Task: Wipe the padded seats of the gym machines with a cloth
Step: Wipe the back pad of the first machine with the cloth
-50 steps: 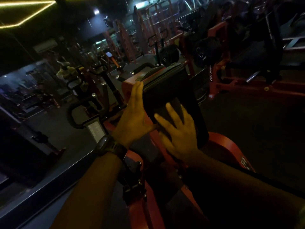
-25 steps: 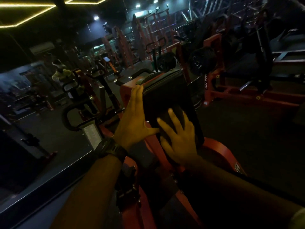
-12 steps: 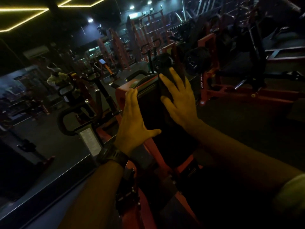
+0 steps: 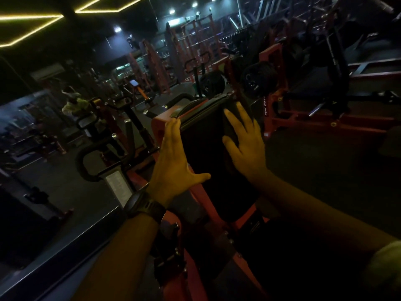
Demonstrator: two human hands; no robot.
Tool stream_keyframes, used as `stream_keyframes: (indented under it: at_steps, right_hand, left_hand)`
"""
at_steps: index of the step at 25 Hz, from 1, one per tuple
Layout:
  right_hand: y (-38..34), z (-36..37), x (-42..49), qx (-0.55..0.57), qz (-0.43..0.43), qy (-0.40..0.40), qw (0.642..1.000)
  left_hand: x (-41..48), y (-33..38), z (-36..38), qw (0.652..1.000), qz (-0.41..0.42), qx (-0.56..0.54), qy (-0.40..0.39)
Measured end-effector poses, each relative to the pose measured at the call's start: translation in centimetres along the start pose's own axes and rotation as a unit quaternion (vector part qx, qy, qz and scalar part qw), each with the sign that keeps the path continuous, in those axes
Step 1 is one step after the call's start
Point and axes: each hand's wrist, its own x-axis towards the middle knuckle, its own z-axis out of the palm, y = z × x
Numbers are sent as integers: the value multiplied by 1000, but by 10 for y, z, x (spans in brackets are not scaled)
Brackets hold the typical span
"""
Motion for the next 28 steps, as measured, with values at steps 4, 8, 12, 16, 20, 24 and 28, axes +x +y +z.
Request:
stream_keyframes:
  at_steps: [4, 8, 12, 16, 20, 24, 28]
  right_hand:
    - [29, 1, -73, 32, 155, -19, 987]
    - [11, 3, -34, 16, 96, -11, 995]
    - [24, 18, -127, 19, 234, 15, 972]
    - [2, 24, -104, 40, 275, 8, 960]
    - [35, 19, -110, 44, 252, 16, 967]
    - [5, 34, -121, 56, 398, 35, 915]
    - [17, 27, -101, 60, 381, 75, 919]
  left_hand:
    - [2, -1, 1, 1000, 17, -8, 3]
    - [4, -1, 4, 1000, 19, -12, 14]
    - [2, -1, 2, 1000, 24, -7, 10]
    - [2, -1, 3, 1000, 19, -12, 8]
    - [1, -3, 1, 1000, 22, -15, 4]
    - [1, -1, 1, 1000, 13, -15, 5]
    - [1, -2, -2, 1000, 14, -11, -1]
